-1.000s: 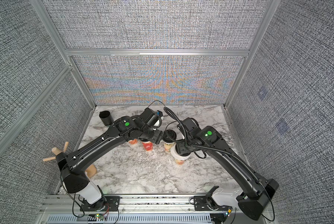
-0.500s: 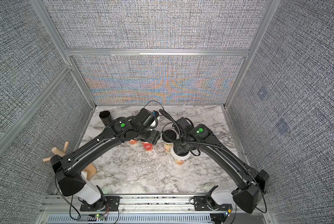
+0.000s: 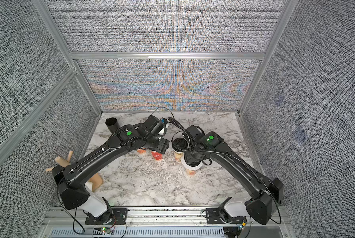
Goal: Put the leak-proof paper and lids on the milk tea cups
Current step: Place the cup lid on the cup.
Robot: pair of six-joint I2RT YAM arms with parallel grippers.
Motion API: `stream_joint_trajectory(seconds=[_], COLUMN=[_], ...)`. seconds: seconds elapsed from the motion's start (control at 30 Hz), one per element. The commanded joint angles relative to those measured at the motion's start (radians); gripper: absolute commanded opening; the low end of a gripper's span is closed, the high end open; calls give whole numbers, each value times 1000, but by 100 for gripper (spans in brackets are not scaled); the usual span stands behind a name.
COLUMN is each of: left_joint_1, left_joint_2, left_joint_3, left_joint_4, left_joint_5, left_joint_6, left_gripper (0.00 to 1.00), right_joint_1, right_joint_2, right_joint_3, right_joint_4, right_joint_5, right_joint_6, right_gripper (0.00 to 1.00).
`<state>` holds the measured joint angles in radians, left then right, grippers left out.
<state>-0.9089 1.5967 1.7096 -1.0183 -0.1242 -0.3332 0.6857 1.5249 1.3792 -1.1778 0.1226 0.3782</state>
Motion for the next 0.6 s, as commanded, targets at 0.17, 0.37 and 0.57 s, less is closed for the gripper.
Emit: stream_joint_trajectory(seconds=[0.17, 0.37, 0.57], left_joint_1=[3, 4, 5], left_joint_2=[-11, -15, -17], left_joint_3=[-8, -14, -15], left_joint_4=[18, 17, 14], left_joint_5=[1, 1, 1], left_joint_6=[-1, -1, 1], left_gripper=[76, 76, 77], right_joint_1=[2, 1, 1], right_joint_2=[7, 8, 6], right_joint_3=[-17, -9, 17], right_joint_4=[14, 18, 7], right_joint_5=[7, 8, 14], right_joint_6=[-2, 2, 5], right_gripper=[68, 73, 81])
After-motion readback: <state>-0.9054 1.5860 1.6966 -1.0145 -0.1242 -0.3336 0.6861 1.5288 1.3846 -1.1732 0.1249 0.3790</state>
